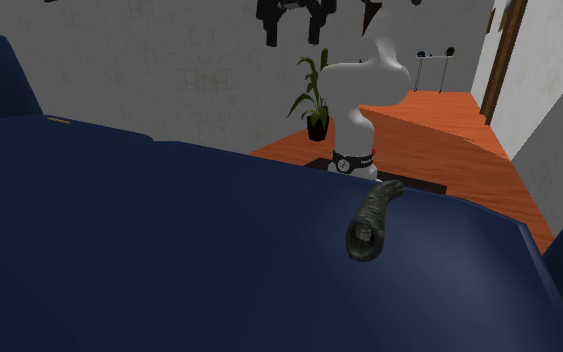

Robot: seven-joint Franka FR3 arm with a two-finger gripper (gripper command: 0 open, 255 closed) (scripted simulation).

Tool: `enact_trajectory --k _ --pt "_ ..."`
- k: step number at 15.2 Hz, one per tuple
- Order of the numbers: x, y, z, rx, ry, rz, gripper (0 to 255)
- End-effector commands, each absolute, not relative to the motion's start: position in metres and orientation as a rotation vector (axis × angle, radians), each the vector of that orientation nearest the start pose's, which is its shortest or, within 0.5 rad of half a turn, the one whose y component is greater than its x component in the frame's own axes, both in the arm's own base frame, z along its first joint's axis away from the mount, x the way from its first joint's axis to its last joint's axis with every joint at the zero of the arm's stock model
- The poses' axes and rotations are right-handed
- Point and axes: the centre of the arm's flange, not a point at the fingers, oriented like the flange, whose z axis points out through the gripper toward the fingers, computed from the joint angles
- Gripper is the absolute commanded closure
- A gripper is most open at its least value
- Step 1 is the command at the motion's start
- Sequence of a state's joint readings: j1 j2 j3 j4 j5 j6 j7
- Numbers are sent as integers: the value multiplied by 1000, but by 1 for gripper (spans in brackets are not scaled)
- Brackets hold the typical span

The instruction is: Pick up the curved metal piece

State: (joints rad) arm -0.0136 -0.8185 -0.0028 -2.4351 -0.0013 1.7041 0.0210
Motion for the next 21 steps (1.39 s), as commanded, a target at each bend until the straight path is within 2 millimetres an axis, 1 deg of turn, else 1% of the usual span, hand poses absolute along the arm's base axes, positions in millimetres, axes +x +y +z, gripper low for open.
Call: enact_trajectory --k 1,11,21 --pt "310 -5 575 -3137 57 -137 0" --pt "368 85 497 -3128 -141 -72 0" --pt "411 182 417 -3106 -337 -7 0"
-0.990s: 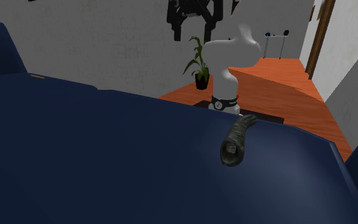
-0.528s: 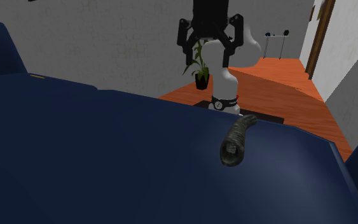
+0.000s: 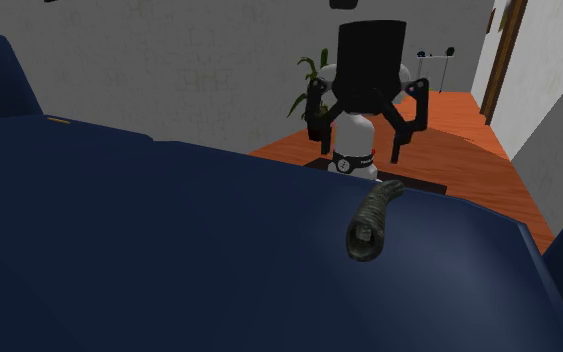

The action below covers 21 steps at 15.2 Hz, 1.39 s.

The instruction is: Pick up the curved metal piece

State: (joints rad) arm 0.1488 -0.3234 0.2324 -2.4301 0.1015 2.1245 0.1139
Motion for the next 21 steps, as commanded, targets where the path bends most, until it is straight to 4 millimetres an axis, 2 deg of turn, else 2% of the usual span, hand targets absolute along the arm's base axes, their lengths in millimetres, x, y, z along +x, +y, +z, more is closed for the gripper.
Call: enact_trajectory --k 1,2,3,10,12,13,21 --pt "415 192 409 -3103 -357 -1 0" --pt "418 202 400 -3100 -376 5 0" --pt "418 204 399 -3099 -379 6 0" --pt "418 204 359 -3099 -379 6 0" --pt "418 204 359 -3099 -379 6 0" --pt "419 204 359 -3099 -379 7 255" --pt "418 204 359 -3099 -379 7 255"
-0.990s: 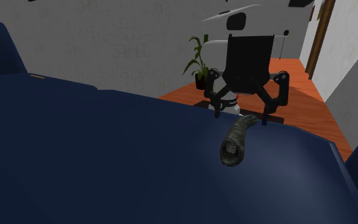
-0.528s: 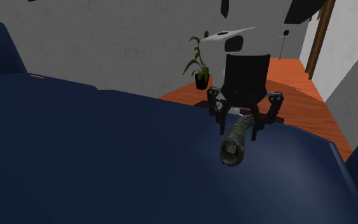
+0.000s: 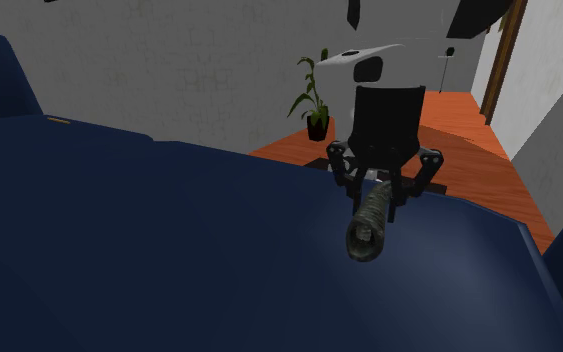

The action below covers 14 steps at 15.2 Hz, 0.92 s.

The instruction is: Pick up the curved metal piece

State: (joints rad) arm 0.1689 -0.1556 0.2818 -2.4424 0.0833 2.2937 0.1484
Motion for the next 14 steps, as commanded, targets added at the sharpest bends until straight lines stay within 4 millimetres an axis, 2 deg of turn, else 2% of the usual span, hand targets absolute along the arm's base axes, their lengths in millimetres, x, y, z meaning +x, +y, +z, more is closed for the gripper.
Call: enact_trajectory --k 1,14 --pt "418 204 359 -3099 -379 6 255" --pt "418 204 428 -3099 -379 6 255"
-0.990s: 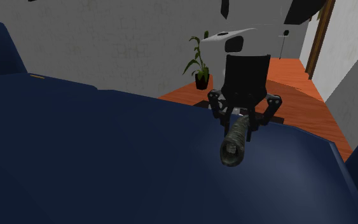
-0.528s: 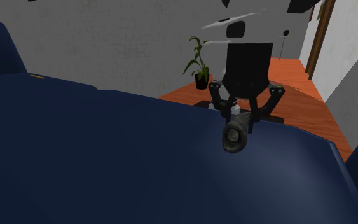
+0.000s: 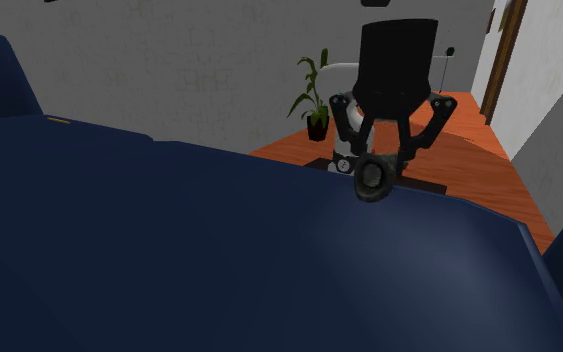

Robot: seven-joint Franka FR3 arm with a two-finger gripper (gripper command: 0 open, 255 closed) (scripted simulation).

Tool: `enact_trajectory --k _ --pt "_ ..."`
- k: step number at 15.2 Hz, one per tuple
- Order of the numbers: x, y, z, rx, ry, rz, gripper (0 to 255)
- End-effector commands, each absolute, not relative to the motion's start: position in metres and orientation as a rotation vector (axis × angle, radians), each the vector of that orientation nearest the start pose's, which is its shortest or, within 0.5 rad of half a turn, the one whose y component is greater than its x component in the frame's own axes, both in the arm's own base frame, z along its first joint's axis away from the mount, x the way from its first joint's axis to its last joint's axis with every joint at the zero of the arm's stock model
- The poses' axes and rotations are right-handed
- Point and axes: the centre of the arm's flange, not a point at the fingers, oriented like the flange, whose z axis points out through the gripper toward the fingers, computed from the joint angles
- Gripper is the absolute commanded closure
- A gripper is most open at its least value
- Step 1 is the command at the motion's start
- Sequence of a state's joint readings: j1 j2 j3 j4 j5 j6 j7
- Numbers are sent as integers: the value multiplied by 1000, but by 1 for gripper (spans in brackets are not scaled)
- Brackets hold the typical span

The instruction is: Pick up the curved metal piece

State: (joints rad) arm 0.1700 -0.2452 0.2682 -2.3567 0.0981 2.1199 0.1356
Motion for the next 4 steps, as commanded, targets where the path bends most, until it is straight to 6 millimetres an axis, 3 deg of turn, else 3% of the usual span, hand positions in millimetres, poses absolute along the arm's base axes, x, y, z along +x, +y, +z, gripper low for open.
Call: enact_trajectory --k 1,4 --pt "418 204 433 -3099 -379 6 255" --pt "418 204 439 -3099 -379 6 255"
